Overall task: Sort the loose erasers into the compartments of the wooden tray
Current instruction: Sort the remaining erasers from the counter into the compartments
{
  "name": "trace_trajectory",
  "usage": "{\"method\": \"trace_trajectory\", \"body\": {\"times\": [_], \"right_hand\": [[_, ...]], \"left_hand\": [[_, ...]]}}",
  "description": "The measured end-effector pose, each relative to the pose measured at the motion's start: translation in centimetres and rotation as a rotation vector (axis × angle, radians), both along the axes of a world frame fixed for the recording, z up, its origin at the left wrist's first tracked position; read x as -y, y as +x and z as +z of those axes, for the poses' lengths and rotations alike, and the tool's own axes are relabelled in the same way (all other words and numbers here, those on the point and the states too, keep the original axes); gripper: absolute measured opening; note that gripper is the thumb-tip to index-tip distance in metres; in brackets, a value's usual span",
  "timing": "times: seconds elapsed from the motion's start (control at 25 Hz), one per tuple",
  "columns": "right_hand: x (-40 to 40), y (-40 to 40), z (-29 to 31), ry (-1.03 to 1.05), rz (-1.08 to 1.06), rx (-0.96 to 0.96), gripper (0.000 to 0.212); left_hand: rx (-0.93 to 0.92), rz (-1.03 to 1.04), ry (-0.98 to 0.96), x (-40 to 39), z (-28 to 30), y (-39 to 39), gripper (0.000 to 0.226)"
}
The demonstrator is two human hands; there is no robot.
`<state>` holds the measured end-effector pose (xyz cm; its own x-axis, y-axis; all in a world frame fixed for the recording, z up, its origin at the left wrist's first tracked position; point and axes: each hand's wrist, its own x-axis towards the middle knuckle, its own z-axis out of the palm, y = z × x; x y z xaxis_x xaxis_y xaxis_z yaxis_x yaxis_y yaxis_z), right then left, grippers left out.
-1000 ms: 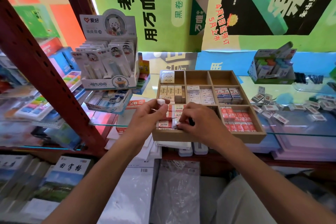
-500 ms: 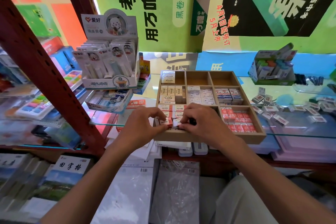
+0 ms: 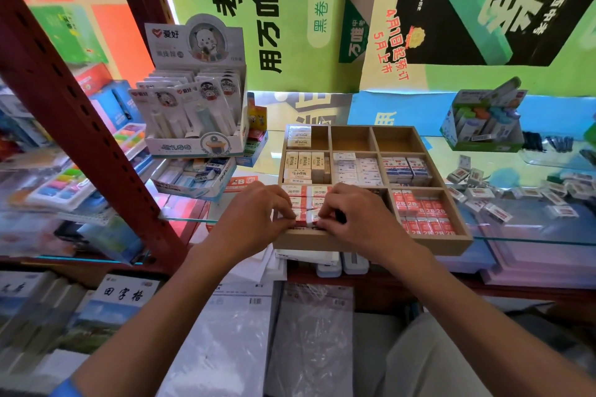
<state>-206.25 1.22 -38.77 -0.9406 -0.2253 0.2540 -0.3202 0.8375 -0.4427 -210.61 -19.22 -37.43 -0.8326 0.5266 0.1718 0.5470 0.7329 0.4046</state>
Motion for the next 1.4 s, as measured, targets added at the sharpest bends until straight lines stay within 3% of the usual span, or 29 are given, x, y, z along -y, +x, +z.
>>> {"method": "trace_trajectory", "body": {"times": [0.4,0.64,0.96,1.2,1.4], "right_hand": [[0.1,0.5,-1.3,-0.050,-0.022,-0.132,0.015],[-1.1,0.3,-0.4,-0.087,0.068,-0.045,0.015],[-1.2,-0.2,1.7,0.163,0.174,0.061,0.015],[-2.9,0.0,1.5,-0.260,0.032,0.229,0.011],[-2.3,0.3,1.3,-0.155,0.037,0.172,0.017]], "left_hand": [[0.016,-0.020,-0.078,-0.6,0.8,0.5,0.015],[0.019,-0.006,-0.088,-0.9,1.0,0.6,0.015],[0.016,-0.042,-0.108,-0.7,1.1,0.4,0.013],[0.006,-0.048,-0.103,-0.7,1.1,0.5,0.014],[0.009,-0.039,-0.095,-0.7,1.1,0.6,0.010]]}}
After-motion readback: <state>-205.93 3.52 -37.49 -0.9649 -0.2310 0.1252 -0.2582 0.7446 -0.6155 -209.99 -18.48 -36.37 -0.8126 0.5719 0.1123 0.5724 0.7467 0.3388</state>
